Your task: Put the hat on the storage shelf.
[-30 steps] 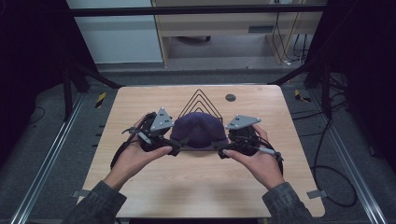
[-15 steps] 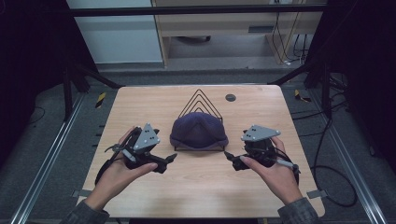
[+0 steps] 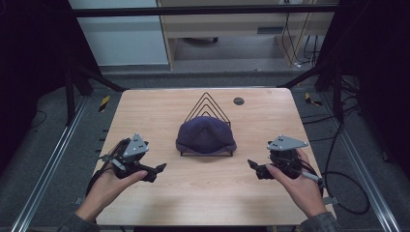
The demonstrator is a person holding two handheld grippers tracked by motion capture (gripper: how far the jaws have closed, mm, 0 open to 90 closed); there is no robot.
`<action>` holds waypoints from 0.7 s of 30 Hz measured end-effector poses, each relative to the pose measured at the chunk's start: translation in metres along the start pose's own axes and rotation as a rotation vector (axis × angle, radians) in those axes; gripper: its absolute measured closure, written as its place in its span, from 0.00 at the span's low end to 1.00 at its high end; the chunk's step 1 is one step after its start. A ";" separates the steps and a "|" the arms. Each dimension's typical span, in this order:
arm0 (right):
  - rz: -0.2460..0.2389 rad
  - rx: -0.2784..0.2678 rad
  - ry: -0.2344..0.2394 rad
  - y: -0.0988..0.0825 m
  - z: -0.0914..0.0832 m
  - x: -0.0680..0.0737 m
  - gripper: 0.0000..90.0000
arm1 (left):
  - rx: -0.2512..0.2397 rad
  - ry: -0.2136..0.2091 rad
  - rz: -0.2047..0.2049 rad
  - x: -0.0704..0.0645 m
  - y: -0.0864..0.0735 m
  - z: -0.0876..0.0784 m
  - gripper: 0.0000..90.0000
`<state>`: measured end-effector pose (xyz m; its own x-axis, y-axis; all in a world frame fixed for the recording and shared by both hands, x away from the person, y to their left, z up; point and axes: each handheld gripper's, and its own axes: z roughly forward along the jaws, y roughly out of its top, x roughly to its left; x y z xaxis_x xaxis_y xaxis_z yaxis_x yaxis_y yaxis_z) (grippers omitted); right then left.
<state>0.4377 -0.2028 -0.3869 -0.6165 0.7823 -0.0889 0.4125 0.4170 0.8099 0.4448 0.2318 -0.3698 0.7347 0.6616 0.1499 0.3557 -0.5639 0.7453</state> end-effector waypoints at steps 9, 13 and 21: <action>0.029 0.061 -0.060 -0.037 0.011 -0.016 0.11 | 0.060 0.013 -0.031 0.016 -0.035 0.010 0.05; 0.039 0.088 -0.064 -0.049 0.015 -0.020 0.11 | 0.086 0.018 -0.038 0.020 -0.048 0.015 0.06; 0.085 0.143 -0.049 -0.075 0.026 -0.026 0.12 | 0.128 0.035 -0.066 0.028 -0.071 0.028 0.06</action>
<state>0.4404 -0.2427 -0.4598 -0.5434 0.8377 -0.0540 0.5554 0.4069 0.7252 0.4558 0.2766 -0.4367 0.6873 0.7152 0.1272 0.4754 -0.5753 0.6656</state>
